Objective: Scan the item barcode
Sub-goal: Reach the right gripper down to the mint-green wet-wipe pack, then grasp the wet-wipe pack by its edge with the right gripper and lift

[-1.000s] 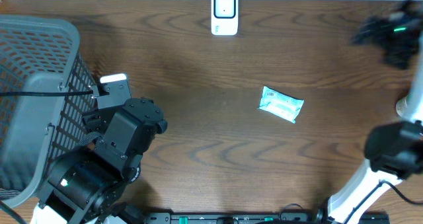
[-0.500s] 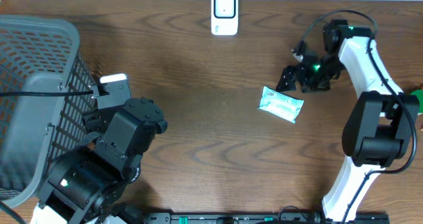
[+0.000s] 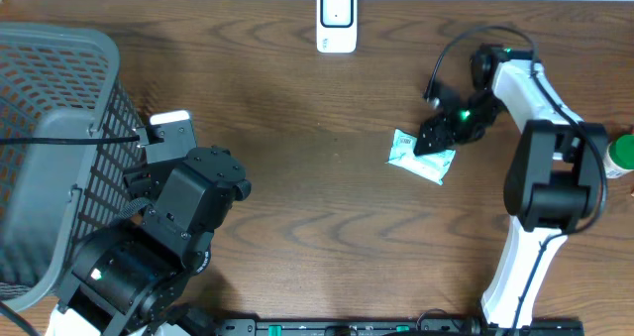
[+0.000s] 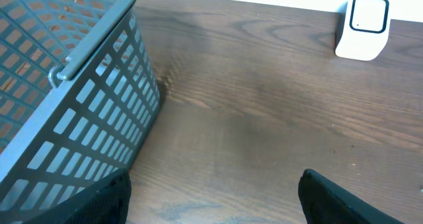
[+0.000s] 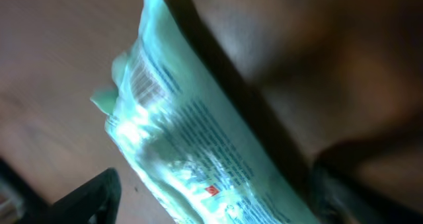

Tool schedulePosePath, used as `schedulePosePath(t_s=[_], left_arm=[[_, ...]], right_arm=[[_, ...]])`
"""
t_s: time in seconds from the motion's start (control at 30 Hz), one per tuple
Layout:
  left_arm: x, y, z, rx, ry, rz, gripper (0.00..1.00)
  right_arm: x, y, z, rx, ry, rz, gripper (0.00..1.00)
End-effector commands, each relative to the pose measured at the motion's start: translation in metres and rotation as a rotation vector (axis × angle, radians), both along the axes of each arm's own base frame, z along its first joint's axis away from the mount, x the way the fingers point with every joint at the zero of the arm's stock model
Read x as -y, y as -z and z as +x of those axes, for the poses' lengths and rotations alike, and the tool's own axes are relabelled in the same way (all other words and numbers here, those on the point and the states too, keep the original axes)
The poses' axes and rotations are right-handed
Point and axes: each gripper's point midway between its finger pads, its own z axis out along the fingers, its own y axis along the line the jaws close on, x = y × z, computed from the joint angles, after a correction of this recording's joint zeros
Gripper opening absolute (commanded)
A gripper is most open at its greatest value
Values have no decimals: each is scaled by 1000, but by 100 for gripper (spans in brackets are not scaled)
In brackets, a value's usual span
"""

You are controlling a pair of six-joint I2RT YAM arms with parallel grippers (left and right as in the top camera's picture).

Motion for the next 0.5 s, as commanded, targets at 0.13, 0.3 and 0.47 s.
schedulePosePath(t_s=[0.13, 0.3, 0.47], left_arm=[[-2, 0, -1, 3, -11, -3, 81], [-2, 0, -1, 3, -11, -3, 81], [-2, 0, -1, 3, -11, -3, 82]], right_arm=[[19, 47, -32, -177, -53, -101, 64], [23, 53, -38, -204, -40, -121, 27], [23, 52, -35, -207, -4, -132, 1]])
